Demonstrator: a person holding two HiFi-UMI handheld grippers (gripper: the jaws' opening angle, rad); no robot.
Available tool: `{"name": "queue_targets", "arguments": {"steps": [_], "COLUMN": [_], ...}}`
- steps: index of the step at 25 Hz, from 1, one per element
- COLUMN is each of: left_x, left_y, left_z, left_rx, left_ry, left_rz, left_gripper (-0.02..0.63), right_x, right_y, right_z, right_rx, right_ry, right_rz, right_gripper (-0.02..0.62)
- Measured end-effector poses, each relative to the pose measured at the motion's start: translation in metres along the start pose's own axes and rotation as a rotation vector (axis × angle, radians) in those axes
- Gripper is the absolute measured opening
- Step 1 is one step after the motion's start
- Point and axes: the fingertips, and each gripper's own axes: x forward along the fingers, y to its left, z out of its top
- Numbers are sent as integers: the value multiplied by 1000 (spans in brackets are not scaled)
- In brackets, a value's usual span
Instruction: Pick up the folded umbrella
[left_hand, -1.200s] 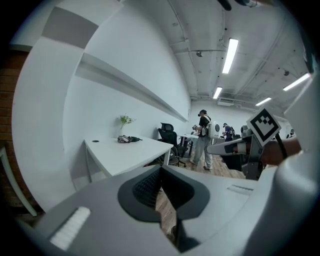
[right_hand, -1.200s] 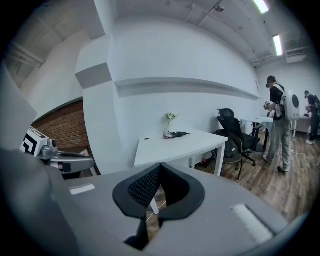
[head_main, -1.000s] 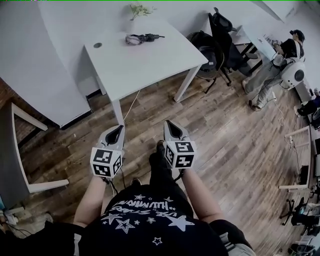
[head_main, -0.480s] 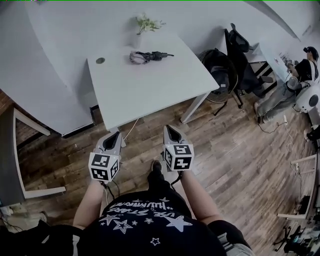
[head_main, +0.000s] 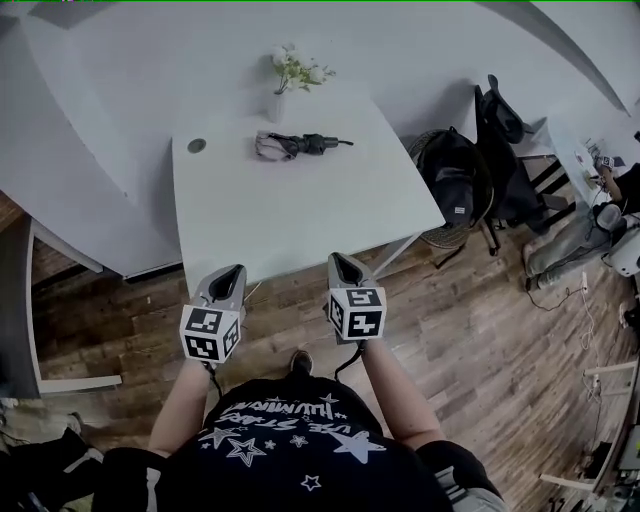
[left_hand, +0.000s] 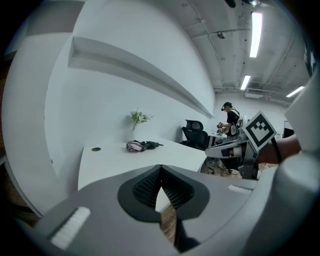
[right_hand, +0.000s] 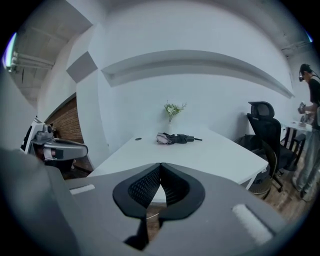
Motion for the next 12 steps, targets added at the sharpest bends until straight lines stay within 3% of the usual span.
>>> {"name": "queue_targets", "arguments": {"steps": [8, 12], "left_x": [39, 43], "left_y": [-2, 3], "left_z": [13, 15], "left_rx": [-33, -38], "left_ry": [6, 25], "left_rz": [79, 97], "left_gripper": [3, 3], "right_x": [33, 50], "right_y": [-38, -37], "right_z": [6, 7], "right_rx": [-40, -85], "right_ry": [58, 90], "right_rz": [64, 109], "right_gripper": [18, 104]}}
